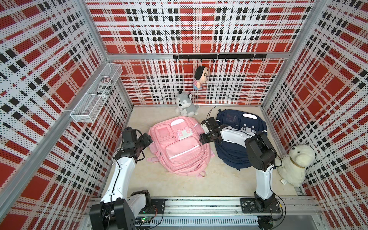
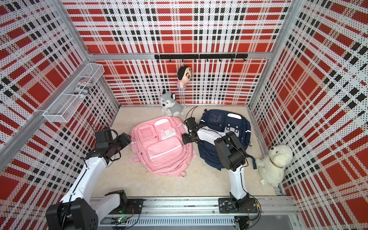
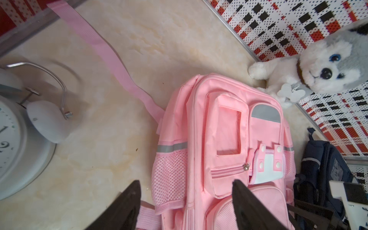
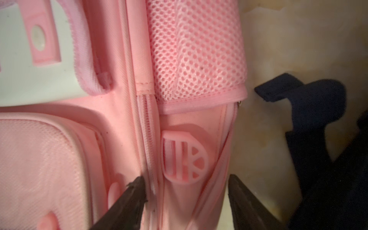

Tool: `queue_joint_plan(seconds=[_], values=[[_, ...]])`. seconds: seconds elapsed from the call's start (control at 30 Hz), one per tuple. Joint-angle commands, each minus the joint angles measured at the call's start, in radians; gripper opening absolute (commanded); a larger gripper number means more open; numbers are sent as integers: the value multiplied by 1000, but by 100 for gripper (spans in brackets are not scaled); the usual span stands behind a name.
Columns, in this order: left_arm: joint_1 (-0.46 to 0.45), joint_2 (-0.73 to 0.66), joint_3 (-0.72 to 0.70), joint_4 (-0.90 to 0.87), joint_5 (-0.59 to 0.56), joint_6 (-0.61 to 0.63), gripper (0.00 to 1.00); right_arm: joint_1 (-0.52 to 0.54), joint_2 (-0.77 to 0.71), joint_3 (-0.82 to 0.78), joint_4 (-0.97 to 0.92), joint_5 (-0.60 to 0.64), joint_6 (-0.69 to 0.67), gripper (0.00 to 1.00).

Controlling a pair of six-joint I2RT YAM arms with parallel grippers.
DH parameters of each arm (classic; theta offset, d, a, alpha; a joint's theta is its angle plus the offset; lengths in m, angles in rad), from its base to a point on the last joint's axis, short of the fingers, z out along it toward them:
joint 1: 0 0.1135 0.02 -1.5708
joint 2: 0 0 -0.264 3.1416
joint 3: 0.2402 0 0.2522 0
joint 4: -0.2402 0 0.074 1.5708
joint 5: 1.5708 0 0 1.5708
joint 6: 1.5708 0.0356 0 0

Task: Zip up the backpack
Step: Adjust the backpack at the center of the board.

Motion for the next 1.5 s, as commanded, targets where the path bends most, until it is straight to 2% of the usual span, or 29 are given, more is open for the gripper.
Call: queue_joint_plan(seconds=[0.0,0.17,0.3,0.4,0.6,0.77,0.9,1.0,1.07,1.2,1.3,1.37,1.47], values=[[7,38,-24,84,49,-2,77,-25,-19,-30,-87,73,-43,69],[7,94,-39,140,77,-2,85,-32,-75,-51,-86,54,-26,69],[0,137,-85,233,164,-42,88,-32,-164,-100,-57,40,10,69],[-24,173,-111,289,177,-66,99,-32,-227,-130,-37,11,35,70],[-117,218,-100,313,133,-72,98,-32,-291,-153,-49,9,62,70],[-116,230,-105,283,92,-68,98,-21,-378,-212,-12,-49,126,69],[-114,252,-118,295,94,-79,99,34,-454,-277,87,-149,226,67],[-114,292,-126,324,122,-91,88,109,-464,-282,154,-219,286,66],[-115,317,-131,348,142,-101,79,148,-455,-288,231,-312,358,67],[-116,344,-137,385,165,-111,53,220,-400,-321,449,-507,511,60],[-117,344,-143,402,182,-113,33,275,-353,-273,420,-511,511,58],[-121,338,-147,412,193,-114,24,304,-323,-254,421,-518,518,58],[-131,320,-150,420,197,-114,17,346,-260,-214,420,-551,542,57]])
